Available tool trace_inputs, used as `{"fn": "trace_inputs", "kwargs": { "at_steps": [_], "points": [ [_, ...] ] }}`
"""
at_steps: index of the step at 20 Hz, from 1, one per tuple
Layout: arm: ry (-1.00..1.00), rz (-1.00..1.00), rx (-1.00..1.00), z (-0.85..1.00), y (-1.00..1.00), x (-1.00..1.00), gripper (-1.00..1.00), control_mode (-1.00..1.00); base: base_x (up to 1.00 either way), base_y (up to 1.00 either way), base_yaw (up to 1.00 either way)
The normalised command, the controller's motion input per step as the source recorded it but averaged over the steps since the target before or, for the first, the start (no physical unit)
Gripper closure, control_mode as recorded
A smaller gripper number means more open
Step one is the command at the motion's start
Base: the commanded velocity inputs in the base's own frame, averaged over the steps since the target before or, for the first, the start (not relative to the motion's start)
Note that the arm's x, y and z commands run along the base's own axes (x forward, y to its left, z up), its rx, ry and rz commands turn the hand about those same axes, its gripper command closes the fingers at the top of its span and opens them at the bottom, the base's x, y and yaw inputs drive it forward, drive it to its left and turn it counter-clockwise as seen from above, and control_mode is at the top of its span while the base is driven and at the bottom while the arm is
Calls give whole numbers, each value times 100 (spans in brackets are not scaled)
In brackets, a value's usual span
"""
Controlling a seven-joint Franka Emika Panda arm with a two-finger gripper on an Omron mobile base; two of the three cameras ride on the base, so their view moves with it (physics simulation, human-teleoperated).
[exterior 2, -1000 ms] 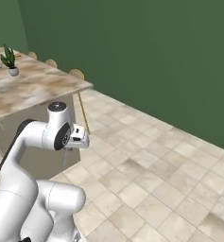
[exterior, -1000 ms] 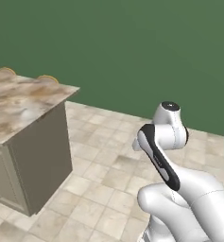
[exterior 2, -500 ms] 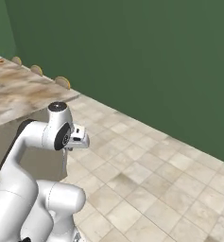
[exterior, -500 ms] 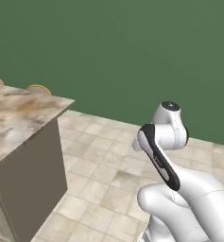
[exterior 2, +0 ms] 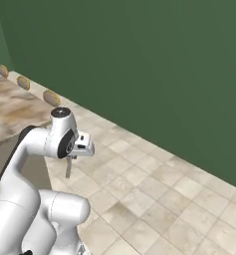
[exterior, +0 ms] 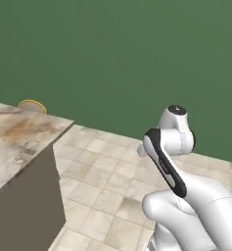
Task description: Take the fork and place it on the left side of the plate. Then take the spoon and place it on the right side of the plate. Make sure they're directly next to the plate.
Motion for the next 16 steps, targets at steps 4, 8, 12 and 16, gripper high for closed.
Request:
{"fn": "trace_inputs", "kwargs": {
  "at_steps": [4,8,12,16],
  "points": [
    [0,0,0,0,0,0,100,100,88,-7,0],
    [0,0,0,0,0,0,100,100,88,-7,0],
    [0,0,0,0,0,0,100,100,88,-7,0],
    [0,0,0,0,0,0,100,100,91,-7,0]
  ]
}}
